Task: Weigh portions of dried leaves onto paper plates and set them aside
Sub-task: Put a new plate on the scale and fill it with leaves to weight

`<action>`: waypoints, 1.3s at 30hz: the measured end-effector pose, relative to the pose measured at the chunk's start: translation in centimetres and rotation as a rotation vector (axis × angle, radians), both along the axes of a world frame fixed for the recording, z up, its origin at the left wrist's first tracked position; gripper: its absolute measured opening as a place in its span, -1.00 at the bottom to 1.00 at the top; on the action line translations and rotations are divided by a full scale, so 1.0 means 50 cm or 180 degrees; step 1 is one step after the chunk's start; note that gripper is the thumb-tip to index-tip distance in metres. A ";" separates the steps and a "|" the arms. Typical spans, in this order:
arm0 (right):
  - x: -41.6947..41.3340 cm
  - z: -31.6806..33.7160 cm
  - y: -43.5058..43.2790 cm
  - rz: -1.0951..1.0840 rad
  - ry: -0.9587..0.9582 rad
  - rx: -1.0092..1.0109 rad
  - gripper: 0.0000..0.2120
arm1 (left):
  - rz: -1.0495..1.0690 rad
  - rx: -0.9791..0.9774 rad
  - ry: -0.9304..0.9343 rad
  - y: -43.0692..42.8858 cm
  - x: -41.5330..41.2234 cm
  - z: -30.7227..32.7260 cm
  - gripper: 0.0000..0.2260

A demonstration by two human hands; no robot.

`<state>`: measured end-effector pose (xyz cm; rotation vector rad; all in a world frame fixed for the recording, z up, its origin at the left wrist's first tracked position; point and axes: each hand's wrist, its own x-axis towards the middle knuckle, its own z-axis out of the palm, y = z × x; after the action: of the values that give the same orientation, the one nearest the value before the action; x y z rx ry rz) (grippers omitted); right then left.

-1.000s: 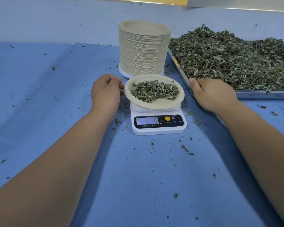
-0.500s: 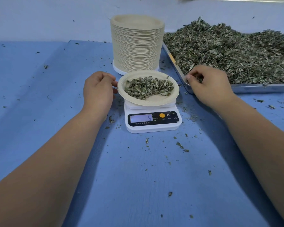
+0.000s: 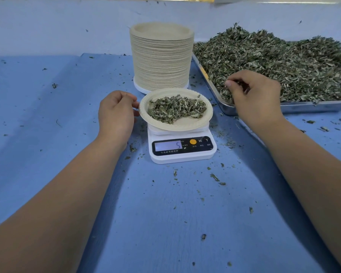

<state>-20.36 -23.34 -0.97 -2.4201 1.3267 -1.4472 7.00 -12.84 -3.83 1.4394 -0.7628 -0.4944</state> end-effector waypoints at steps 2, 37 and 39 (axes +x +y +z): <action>0.012 0.011 0.017 0.0115 -0.0303 -0.0005 -0.84 | -0.0002 -0.0014 0.0003 0.000 -0.001 0.000 -0.83; 0.031 0.030 0.075 0.0258 0.0617 -0.0687 -0.75 | -0.0052 -0.0022 0.0018 0.002 -0.003 0.000 -0.82; 0.019 0.028 0.057 -0.0039 0.0720 -0.0503 -0.72 | -0.0050 -0.0030 0.0012 0.002 -0.002 0.001 -0.83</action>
<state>-19.40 -20.50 0.43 -2.7525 1.3137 -1.3632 6.90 -12.74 -3.78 1.4243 -0.7729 -0.5048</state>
